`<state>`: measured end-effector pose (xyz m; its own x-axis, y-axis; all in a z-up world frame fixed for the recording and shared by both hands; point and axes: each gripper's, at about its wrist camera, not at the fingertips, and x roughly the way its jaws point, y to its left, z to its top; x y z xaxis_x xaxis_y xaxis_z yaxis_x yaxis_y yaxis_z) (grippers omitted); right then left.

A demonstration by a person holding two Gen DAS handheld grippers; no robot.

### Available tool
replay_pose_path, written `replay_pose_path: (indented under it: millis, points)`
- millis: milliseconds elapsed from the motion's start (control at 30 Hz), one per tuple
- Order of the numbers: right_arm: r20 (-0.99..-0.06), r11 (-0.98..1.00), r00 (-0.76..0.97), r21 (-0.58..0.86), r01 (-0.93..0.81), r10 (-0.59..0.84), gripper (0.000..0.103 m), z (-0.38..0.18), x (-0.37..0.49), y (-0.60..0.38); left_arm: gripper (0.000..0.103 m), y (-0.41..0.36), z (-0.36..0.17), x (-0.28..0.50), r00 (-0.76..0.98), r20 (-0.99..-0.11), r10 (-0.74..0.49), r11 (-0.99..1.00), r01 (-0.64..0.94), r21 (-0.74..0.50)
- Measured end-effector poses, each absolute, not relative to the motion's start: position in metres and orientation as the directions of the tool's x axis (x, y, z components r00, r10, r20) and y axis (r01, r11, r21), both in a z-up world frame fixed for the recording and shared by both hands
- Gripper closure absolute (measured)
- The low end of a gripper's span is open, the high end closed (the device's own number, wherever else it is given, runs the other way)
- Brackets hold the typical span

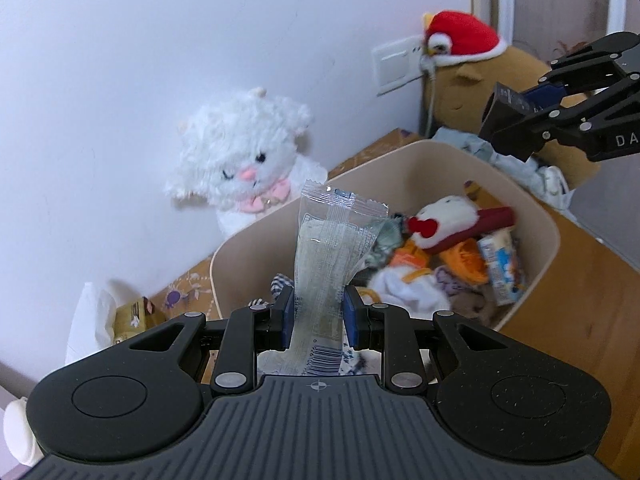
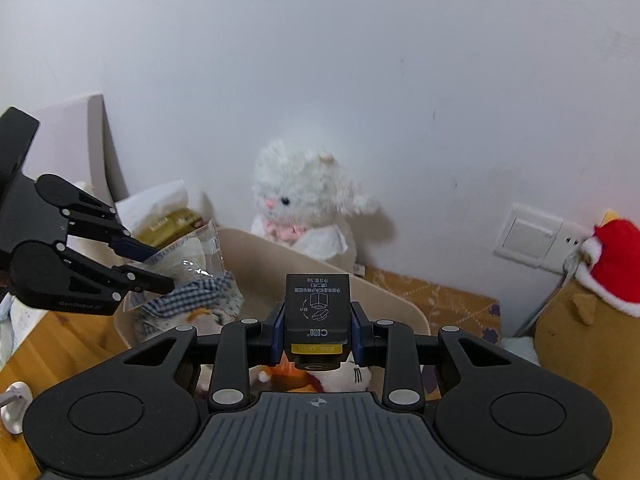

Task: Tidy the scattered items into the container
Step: 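Lift the packet and black box and carry them over the basket, then open both grippers to drop the packet and box into the basket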

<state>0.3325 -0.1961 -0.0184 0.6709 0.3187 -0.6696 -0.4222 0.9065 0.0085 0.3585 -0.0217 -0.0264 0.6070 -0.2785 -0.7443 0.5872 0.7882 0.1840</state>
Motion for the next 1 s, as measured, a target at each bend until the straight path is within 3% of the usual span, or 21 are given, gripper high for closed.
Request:
replay_pose_path:
  millis: [600,767,833,1000]
  points:
    - [-0.788,0.909,0.555,0.014,-0.416,0.266,0.073,-0.081,0.375,-0.166,0.077,-0.044,-0.068,0.379,0.578,-0.801,-0.158,0.860,0.479,0.176]
    - [-0.787,0.906,0.557,0.008,-0.423,0.266,0.050,-0.081,0.370,-0.168,0.071,-0.043,-0.069,0.381,0.558,-0.809,-0.185,0.875,0.468,0.122]
    - [-0.785,0.907,0.561,0.005,-0.420,0.263,0.044,-0.079,0.368,-0.169,0.055,-0.043,-0.067,0.380,0.561,-0.805,-0.193,0.882,0.458,0.108]
    - [-0.775,0.917,0.574,0.016,-0.399,0.263,0.029,-0.072,0.364,-0.173,0.044,-0.049,-0.065,0.374,0.569,-0.800,-0.188,0.870,0.474,0.133]
